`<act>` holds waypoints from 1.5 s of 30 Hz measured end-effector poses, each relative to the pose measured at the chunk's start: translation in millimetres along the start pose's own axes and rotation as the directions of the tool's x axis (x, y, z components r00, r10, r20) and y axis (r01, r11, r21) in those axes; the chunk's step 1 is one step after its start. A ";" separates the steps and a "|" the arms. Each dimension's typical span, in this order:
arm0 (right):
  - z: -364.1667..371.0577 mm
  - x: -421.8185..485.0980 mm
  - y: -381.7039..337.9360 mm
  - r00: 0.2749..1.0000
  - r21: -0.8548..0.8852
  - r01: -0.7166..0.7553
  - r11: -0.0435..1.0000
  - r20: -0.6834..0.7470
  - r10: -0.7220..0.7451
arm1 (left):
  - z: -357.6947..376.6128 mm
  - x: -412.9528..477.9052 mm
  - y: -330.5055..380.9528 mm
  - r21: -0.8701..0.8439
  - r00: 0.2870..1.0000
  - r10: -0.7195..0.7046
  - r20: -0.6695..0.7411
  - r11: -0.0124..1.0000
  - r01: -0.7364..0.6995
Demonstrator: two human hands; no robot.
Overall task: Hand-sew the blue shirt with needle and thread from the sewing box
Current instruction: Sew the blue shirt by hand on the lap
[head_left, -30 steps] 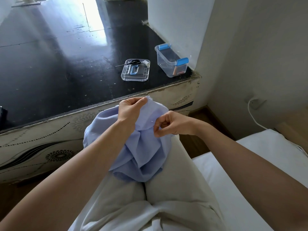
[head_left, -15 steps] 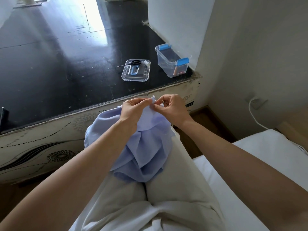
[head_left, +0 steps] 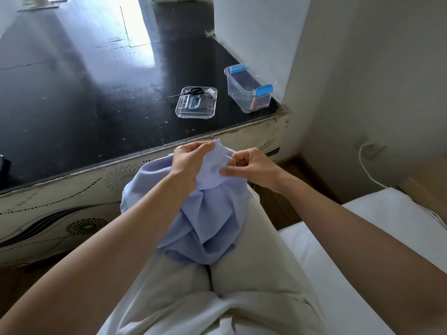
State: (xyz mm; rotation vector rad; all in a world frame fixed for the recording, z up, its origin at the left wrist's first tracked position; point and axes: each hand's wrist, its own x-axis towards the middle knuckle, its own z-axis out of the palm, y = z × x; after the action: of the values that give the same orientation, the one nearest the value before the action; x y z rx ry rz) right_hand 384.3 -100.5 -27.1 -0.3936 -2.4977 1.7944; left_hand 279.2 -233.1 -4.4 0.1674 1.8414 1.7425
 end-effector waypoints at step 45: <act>2.9 10.0 8.6 0.960 -0.076 0.086 0.993 -0.262 -0.103 | -30.3 21.0 -21.8 0.581 0.824 0.497 0.271 0.598 -0.552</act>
State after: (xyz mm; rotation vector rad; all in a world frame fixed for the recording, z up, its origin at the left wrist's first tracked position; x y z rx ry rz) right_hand 375.7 -98.4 -37.2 -0.4739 -2.3494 1.5180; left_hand 253.7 -252.4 -33.0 1.1566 2.4236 1.3018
